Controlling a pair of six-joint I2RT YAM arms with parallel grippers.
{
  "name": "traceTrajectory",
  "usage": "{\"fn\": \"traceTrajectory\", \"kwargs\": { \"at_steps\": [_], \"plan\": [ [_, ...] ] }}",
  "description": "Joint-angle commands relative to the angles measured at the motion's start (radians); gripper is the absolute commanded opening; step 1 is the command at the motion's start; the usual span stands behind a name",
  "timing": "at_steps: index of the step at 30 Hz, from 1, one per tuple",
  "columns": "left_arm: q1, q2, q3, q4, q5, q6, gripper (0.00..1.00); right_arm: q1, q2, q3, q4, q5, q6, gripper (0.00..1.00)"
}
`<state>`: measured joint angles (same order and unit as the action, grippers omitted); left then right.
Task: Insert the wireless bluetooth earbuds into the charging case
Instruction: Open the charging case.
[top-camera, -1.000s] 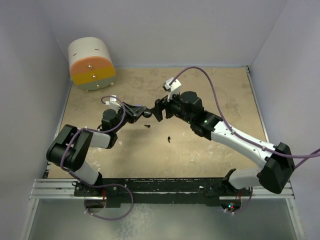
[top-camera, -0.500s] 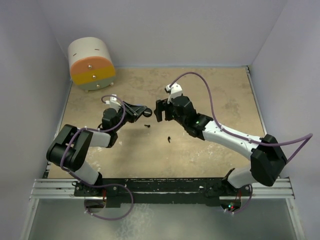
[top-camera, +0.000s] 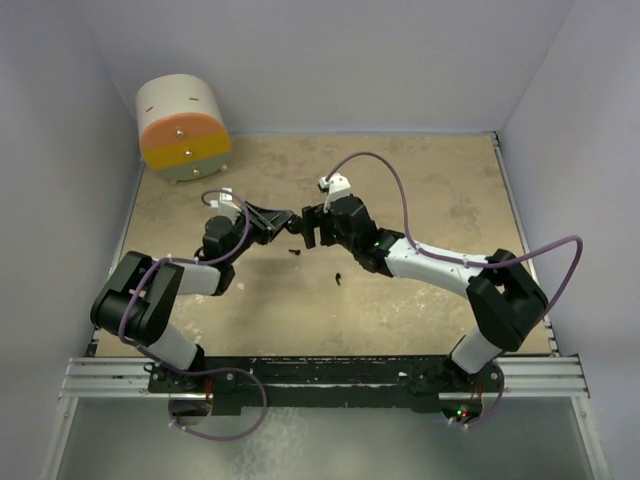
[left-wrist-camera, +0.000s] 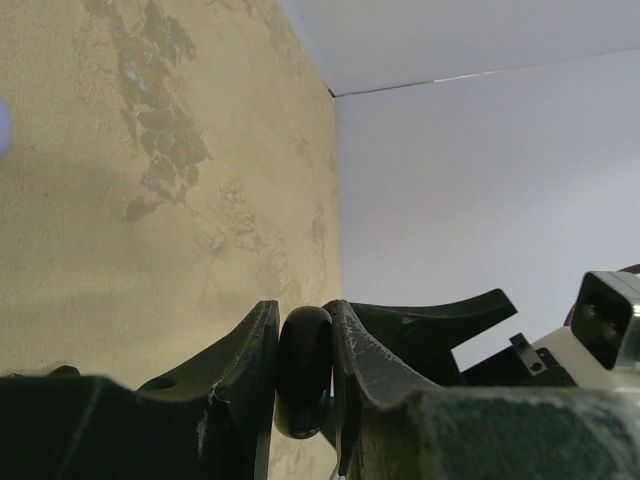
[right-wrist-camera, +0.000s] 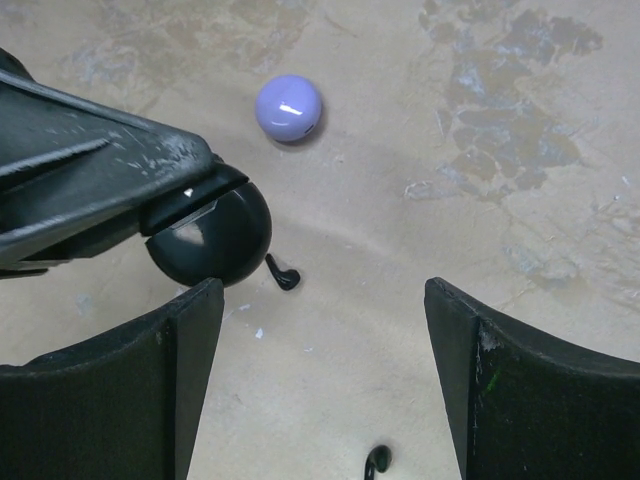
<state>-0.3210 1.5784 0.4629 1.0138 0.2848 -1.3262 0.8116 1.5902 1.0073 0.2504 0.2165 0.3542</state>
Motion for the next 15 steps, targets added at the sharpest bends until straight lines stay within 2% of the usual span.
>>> {"fn": "traceTrajectory", "kwargs": {
  "at_steps": [1,12,15],
  "plan": [
    [-0.005,-0.042,0.004,0.047,0.015,-0.018,0.00,0.003,0.022,0.008,0.073,-0.008,0.019,0.84],
    [-0.007,-0.050,-0.022,0.074,0.021,-0.047,0.00,0.004,0.081,0.015,0.123,-0.037,0.015,0.84],
    [-0.003,-0.053,-0.029,0.076,0.007,-0.057,0.00,0.003,0.091,0.023,0.108,0.000,0.015,0.84]
  ]
}}
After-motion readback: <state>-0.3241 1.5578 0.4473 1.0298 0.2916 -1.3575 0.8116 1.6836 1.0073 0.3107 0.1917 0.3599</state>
